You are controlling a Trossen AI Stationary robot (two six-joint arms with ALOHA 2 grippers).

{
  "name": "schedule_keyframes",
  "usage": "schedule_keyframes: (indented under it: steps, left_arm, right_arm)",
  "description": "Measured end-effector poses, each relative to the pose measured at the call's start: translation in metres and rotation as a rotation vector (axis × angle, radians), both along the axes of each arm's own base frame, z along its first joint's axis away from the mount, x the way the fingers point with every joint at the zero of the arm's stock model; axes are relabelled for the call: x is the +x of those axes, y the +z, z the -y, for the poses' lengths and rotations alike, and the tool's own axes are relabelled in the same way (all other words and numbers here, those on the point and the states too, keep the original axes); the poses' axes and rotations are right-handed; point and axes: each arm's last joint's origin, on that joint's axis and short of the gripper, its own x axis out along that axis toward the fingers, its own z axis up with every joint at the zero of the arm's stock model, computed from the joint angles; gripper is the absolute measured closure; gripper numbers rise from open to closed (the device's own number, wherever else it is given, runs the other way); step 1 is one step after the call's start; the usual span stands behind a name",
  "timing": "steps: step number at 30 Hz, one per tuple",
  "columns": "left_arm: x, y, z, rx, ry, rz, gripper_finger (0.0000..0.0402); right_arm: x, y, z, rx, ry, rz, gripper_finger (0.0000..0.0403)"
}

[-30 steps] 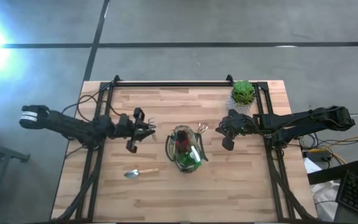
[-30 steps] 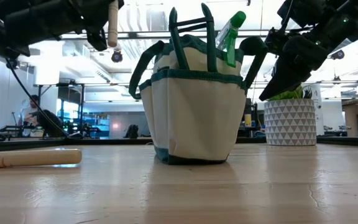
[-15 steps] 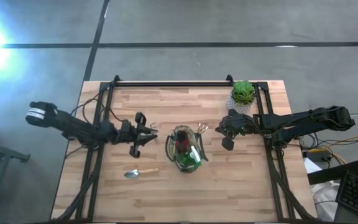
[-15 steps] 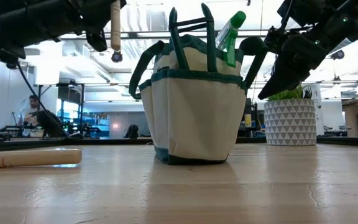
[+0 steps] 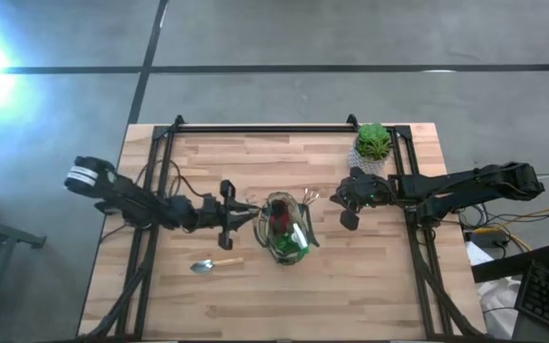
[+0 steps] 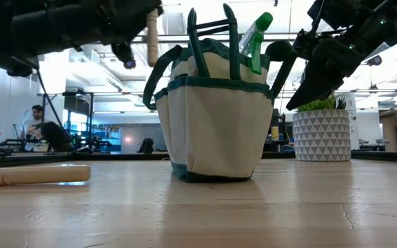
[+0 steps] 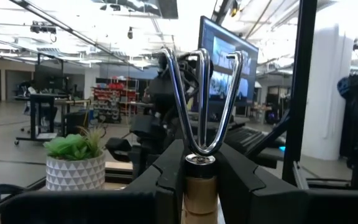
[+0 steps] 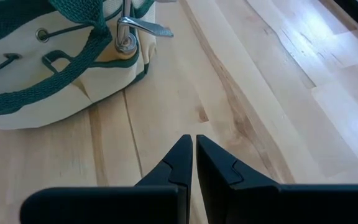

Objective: Pick & Place Garden tools in Gardening bag
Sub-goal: Put the light brown hand rake into the green gardening bag

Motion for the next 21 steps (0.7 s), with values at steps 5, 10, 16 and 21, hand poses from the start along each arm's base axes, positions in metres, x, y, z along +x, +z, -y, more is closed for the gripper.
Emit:
schedule_keyframes:
  steps: [5, 10, 16, 21]
  left_arm:
    - [0.017, -0.005, 0.007, 0.024, 0.008, -0.027, 0.0335]
    - [0.019, -0.009, 0.009, 0.007, 0.046, -0.025, 0.0335]
    - [0.020, -0.015, 0.011, -0.011, 0.110, -0.053, 0.0335]
    - [0.021, -0.020, 0.014, -0.014, 0.135, -0.078, 0.0335]
  right_arm:
    - [0.000, 0.000, 0.000, 0.002, -0.001, 0.000, 0.0385]
    - [0.000, -0.001, 0.000, 0.001, 0.001, -0.003, 0.0385]
    - [-0.002, -0.004, 0.000, 0.004, -0.002, -0.013, 0.0385]
    - [-0.002, -0.004, 0.000, 0.006, -0.004, -0.014, 0.0385]
